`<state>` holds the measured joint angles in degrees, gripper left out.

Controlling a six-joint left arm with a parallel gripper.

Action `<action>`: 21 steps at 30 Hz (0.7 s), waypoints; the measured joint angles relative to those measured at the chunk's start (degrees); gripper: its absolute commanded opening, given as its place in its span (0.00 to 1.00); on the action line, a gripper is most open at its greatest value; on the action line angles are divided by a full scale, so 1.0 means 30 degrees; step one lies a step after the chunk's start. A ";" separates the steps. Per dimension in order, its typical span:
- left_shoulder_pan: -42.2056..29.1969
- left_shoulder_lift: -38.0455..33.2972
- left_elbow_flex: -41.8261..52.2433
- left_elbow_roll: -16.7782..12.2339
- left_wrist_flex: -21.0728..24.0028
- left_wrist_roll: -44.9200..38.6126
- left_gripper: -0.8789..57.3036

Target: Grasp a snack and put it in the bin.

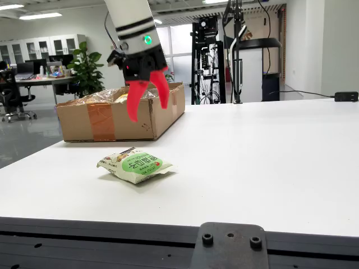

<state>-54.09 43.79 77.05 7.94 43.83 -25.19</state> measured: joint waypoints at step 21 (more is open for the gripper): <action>0.0491 0.1282 0.1230 -0.0100 -0.0903 -0.1723 0.85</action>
<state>-52.62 47.64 80.74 7.64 41.12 -30.36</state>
